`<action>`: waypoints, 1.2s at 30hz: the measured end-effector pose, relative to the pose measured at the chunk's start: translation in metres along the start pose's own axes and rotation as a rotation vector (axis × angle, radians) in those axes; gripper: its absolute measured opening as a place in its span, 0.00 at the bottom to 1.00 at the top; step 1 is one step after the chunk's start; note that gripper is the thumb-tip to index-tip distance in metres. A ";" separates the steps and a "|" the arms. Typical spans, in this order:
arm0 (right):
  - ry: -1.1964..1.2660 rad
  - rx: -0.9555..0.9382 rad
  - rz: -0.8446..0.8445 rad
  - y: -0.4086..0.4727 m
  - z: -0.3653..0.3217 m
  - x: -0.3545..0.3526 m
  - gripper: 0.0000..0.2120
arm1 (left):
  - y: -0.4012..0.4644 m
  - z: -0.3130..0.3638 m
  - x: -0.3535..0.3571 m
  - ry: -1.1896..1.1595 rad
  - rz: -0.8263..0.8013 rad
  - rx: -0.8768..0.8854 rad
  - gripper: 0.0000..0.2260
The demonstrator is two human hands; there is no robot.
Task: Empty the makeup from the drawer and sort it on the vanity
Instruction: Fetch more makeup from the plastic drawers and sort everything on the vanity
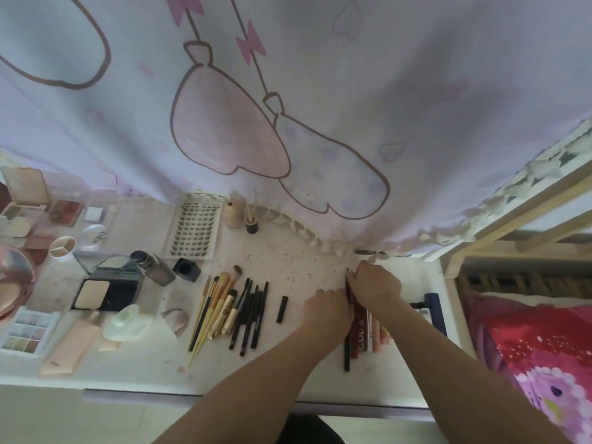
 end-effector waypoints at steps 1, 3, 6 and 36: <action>-0.004 -0.010 0.002 0.002 -0.003 0.003 0.20 | 0.003 0.000 0.003 -0.001 -0.007 -0.024 0.13; 0.006 -0.030 0.006 0.004 -0.009 0.007 0.17 | 0.005 -0.003 0.005 -0.007 -0.015 -0.051 0.13; 0.070 -0.043 -0.009 0.005 -0.018 0.009 0.13 | 0.005 -0.013 0.005 -0.043 -0.044 -0.087 0.12; 1.440 0.470 -0.150 -0.052 0.005 0.023 0.13 | -0.123 -0.116 -0.006 -0.493 -0.443 0.129 0.10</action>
Point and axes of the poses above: each hand's wrist, its own y-axis towards the middle knuckle, its own x-axis out of the palm, z = x × y, the point moved 7 cm from there along y, towards the middle knuckle, and after that the axes turned 8 degrees about y, right-handed, at the moved point
